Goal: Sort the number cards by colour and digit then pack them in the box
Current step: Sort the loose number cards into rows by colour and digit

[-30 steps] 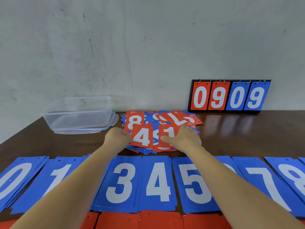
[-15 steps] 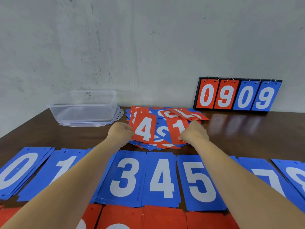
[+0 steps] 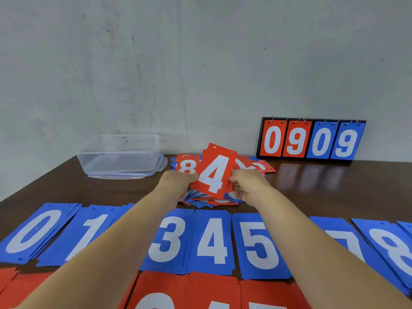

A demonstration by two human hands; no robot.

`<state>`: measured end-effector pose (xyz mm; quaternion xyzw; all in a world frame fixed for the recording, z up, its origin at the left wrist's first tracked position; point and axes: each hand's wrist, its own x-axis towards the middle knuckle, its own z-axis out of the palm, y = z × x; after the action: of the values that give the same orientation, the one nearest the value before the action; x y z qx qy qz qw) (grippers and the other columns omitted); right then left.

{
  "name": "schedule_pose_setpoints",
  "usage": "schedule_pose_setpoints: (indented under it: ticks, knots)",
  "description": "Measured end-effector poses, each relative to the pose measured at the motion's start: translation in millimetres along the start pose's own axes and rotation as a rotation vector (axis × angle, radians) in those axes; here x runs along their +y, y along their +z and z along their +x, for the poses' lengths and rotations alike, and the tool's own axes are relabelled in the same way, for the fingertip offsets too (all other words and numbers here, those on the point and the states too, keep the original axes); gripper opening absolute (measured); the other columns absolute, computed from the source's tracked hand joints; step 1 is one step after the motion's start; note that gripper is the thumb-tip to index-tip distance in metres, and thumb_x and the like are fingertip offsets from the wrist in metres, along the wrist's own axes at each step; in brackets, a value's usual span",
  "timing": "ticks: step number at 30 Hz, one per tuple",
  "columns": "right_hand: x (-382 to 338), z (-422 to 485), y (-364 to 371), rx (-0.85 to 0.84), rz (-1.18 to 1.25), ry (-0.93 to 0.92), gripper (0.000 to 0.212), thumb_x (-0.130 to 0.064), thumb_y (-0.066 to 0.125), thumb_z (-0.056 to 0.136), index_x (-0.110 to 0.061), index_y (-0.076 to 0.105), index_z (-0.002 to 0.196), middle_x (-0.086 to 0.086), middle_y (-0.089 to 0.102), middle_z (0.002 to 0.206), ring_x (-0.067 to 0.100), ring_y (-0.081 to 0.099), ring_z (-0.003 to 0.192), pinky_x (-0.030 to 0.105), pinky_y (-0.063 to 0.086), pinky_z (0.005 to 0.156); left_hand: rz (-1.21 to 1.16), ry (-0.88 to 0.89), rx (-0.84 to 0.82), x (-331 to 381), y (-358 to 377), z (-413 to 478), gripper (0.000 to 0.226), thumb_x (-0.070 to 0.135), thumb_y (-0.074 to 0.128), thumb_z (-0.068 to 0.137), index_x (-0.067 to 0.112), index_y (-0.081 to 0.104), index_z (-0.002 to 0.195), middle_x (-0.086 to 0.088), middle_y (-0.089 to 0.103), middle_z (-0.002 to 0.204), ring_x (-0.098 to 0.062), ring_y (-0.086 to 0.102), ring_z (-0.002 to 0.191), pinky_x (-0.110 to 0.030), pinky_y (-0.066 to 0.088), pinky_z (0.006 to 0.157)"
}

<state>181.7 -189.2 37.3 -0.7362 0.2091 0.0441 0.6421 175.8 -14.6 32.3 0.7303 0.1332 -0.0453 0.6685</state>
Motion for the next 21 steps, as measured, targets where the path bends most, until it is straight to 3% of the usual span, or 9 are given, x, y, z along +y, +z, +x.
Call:
schedule_pose_setpoints:
  ticks: [3, 5, 8, 10, 13, 16, 19, 21]
  knots:
    - [-1.8, -19.8, 1.3, -0.075, 0.143, -0.007, 0.019, 0.000, 0.046, 0.092, -0.006, 0.064, 0.091, 0.014, 0.061, 0.086, 0.019, 0.050, 0.069, 0.025, 0.038, 0.049, -0.092, 0.007, 0.053, 2.8, 5.3, -11.5, 0.014, 0.018, 0.067, 0.089, 0.008, 0.056, 0.088, -0.013, 0.066, 0.097, -0.026, 0.063, 0.087, -0.038, 0.056, 0.085]
    - [-2.8, -30.7, -0.8, -0.082, 0.215, -0.026, 0.017, -0.003, 0.048, 0.093, -0.004, 0.065, 0.091, 0.016, 0.064, 0.085, 0.020, 0.054, 0.066, 0.025, 0.041, 0.050, -0.114, 0.030, 0.071, 2.5, 5.7, -14.8, 0.013, 0.014, 0.068, 0.087, 0.006, 0.060, 0.094, -0.016, 0.068, 0.104, -0.030, 0.066, 0.094, -0.046, 0.056, 0.089]
    - [-3.3, -42.9, -2.8, -0.081, 0.316, -0.070, 0.024, -0.026, 0.053, 0.097, -0.006, 0.065, 0.095, 0.012, 0.072, 0.082, 0.019, 0.063, 0.064, 0.026, 0.045, 0.051, -0.118, 0.073, 0.149, 3.0, 6.2, -24.7, 0.013, 0.018, 0.070, 0.087, 0.009, 0.060, 0.089, -0.010, 0.067, 0.098, -0.025, 0.066, 0.089, -0.041, 0.056, 0.087]
    - [-2.4, -46.3, -2.2, -0.053, 0.225, -0.165, 0.032, -0.038, 0.062, 0.091, -0.006, 0.065, 0.094, 0.012, 0.073, 0.089, 0.019, 0.066, 0.069, 0.025, 0.047, 0.052, -0.146, 0.107, 0.176, 1.4, 6.2, -31.6, 0.010, 0.017, 0.072, 0.086, 0.013, 0.062, 0.087, -0.008, 0.067, 0.098, -0.023, 0.065, 0.090, -0.034, 0.055, 0.080]
    - [1.6, -49.9, 0.9, 0.009, -0.047, -0.382, 0.013, -0.021, 0.069, 0.088, -0.009, 0.065, 0.091, 0.009, 0.072, 0.101, 0.017, 0.064, 0.075, 0.026, 0.049, 0.061, -0.175, 0.138, 0.136, -3.5, -1.8, -44.0, 0.028, 0.009, 0.073, 0.083, 0.005, 0.066, 0.111, -0.012, 0.069, 0.109, -0.027, 0.067, 0.099, -0.035, 0.056, 0.084]
    - [2.6, -58.9, 2.6, -0.020, -0.182, -0.516, 0.005, -0.015, 0.066, 0.089, -0.010, 0.065, 0.089, 0.007, 0.071, 0.100, 0.013, 0.063, 0.075, 0.027, 0.051, 0.067, -0.201, 0.109, 0.063, -8.6, -15.9, -55.2, 0.030, 0.006, 0.068, 0.086, 0.002, 0.065, 0.115, -0.016, 0.069, 0.111, -0.032, 0.067, 0.102, -0.043, 0.054, 0.092]
    - [2.7, -73.2, 10.2, -0.056, -0.262, -0.584, 0.019, -0.012, 0.067, 0.088, 0.005, 0.066, 0.094, 0.015, 0.072, 0.098, 0.025, 0.067, 0.077, 0.032, 0.051, 0.066, -0.215, 0.110, 0.025, -8.7, -33.9, -67.6, 0.023, 0.008, 0.058, 0.094, 0.001, 0.063, 0.114, -0.016, 0.070, 0.108, -0.029, 0.068, 0.098, -0.037, 0.058, 0.079]
    - [1.9, -84.7, 18.0, -0.073, -0.298, -0.606, 0.016, -0.012, 0.066, 0.089, 0.002, 0.068, 0.095, 0.013, 0.072, 0.098, 0.023, 0.067, 0.077, 0.032, 0.054, 0.066, -0.186, 0.137, 0.016, -7.1, -49.1, -76.4, 0.021, 0.006, 0.053, 0.096, 0.000, 0.063, 0.113, -0.016, 0.071, 0.107, -0.026, 0.069, 0.091, -0.033, 0.059, 0.072]
